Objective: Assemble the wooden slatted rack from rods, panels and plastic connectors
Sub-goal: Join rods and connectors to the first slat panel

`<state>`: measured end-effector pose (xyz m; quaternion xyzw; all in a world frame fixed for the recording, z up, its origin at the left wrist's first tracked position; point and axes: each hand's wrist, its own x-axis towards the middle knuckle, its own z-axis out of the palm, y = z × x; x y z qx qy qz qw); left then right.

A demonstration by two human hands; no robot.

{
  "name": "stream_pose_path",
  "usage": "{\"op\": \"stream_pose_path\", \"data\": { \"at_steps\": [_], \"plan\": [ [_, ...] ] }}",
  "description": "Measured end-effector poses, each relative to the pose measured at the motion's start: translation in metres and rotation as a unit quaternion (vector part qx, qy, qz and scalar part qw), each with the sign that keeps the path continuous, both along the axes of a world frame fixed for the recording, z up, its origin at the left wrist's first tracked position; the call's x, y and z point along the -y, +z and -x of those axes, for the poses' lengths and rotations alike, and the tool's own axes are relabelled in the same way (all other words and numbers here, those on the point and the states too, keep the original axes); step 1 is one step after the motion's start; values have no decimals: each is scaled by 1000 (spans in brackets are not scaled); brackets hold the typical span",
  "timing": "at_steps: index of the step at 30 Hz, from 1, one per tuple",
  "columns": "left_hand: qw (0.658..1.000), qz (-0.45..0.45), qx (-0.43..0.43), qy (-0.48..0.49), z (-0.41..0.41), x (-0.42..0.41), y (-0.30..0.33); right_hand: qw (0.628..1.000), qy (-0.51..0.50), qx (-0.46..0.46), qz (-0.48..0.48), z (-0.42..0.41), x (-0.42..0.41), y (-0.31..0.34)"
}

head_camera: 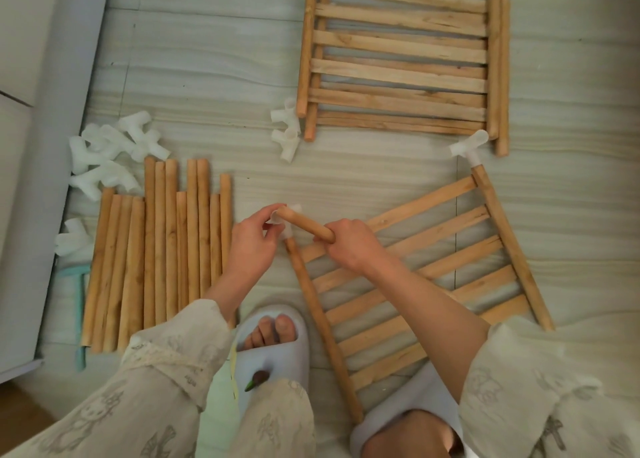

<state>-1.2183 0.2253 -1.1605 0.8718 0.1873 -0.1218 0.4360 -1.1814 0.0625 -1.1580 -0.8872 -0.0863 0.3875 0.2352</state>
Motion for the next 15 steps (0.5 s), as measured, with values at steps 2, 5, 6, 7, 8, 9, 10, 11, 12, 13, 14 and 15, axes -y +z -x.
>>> {"op": "stream_pose_path", "data": {
  "at_steps": [2, 5, 6, 7, 8, 9, 10, 11, 12, 13, 14, 15],
  "plan": [
    [1000, -9, 1, 4, 1, 1, -1, 1000, -9, -5, -3, -1, 0, 0],
    [1000, -13, 0, 5, 2, 4, 1, 1000, -14, -10, -6, -2, 0, 2],
    [1000, -16, -2, 4, 2, 5, 2, 1000, -16, -11, -6, -2, 0, 2],
    [1000, -20, -2, 3, 3, 5, 2, 1000, -16, -12, -5, -2, 0, 2],
    [1000, -23, -1, 2, 3, 5, 3, 1000, -14, -11, -5, -3, 0, 3],
    [1000, -25, -1, -1, 3, 5, 2, 1000, -10, -15, -4, -4, -1, 3],
    [1000, -27, -3, -3, 3, 5, 2, 1000, -6, -24, -4, -6, -2, 4],
    [1000, -27, -6, -3, 4, 4, 2, 999, -5, -38, -7, -9, -3, 5],
    [1000, -24, -6, -5, 4, 3, 1, 998, -11, -52, -15, -12, -4, 6],
    [1000, -20, -4, -9, 3, 3, 0, 998, -26, -60, -26, -16, -5, 7],
    [1000, -19, -2, -12, 4, 2, -1, 996, -51, -58, -43, -20, -8, 7],
    [1000, -19, 2, -12, 4, 1, -2, 993, -84, -51, -69, -25, -12, 7]
  ]
}}
